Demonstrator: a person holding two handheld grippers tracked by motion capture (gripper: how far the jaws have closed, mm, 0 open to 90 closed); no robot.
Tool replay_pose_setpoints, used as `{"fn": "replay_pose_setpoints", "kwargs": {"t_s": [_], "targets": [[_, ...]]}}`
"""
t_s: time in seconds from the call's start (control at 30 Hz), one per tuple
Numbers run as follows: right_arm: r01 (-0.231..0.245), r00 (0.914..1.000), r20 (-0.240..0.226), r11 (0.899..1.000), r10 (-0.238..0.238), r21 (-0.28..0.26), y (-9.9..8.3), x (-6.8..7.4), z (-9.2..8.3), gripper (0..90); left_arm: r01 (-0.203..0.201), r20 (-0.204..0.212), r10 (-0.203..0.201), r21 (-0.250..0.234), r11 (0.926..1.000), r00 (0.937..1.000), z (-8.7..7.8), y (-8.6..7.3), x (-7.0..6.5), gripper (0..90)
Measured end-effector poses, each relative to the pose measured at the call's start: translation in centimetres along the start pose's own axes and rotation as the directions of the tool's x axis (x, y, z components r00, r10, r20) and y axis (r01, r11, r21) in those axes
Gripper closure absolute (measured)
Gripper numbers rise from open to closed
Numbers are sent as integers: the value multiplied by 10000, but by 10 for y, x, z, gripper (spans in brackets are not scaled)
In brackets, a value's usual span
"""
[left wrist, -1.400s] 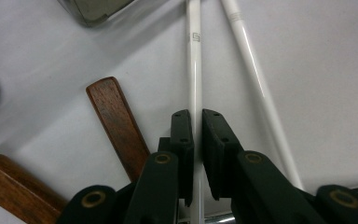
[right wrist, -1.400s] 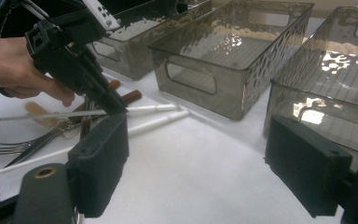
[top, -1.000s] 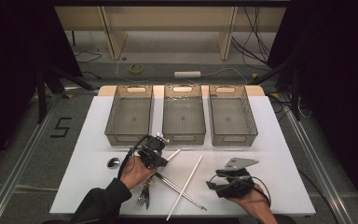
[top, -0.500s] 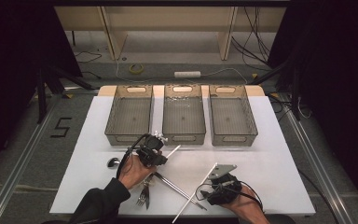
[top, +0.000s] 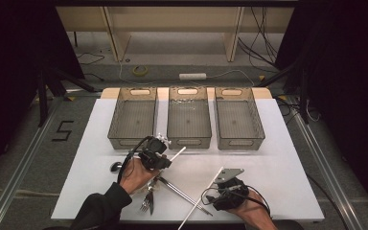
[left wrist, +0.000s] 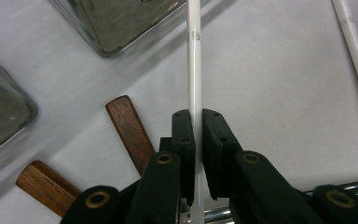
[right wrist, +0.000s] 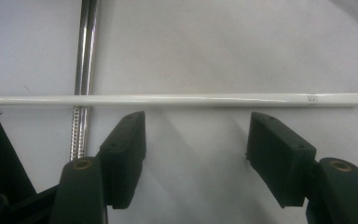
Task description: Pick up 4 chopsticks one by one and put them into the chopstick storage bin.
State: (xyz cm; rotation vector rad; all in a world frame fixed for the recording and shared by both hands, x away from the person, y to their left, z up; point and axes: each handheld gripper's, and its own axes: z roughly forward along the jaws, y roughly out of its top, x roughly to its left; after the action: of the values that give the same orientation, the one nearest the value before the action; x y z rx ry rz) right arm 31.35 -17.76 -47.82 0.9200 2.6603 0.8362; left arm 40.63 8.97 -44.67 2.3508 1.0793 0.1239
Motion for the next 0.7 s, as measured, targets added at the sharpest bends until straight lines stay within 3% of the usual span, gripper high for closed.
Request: {"fn": "replay_pose_setpoints", "kwargs": {"t_s": [0.43,0.7], "targets": [[-172,9998,-35,9998,171,-49,0,-1,-2,358,99,63,-94,-738,9972,9999,-29,0,8,835],[-276,9996,-37,9995,276,-140,-1,-3,-5,346,316,75,-309,-1254,9916,9995,-46,-1,15,835]]}}
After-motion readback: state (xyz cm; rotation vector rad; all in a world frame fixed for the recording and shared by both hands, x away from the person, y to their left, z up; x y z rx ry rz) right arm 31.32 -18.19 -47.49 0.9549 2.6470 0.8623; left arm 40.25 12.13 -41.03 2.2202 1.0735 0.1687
